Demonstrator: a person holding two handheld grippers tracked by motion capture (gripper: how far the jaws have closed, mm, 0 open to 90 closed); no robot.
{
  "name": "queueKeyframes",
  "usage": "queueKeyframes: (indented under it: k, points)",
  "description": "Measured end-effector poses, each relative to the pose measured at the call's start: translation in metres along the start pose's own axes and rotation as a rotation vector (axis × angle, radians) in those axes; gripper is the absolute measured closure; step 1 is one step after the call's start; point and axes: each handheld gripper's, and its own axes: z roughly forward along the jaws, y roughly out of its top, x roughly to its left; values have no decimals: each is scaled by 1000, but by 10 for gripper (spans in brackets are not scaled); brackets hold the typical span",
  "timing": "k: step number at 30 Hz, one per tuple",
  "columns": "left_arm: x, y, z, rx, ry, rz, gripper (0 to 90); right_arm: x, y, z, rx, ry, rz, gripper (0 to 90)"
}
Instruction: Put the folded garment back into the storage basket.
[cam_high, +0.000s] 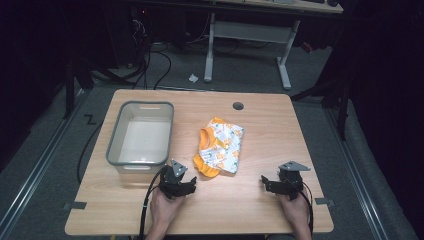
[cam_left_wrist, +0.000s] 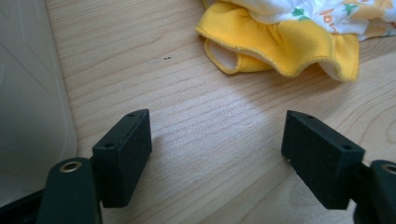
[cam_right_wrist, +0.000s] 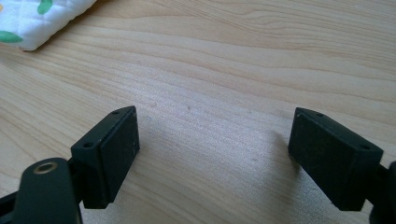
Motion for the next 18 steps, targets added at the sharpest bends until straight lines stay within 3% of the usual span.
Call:
queueKeyframes:
  k: [18]
  points:
    - [-7,14,-5,-19,-66,11,266,0,0,0,0,0,-1,164]
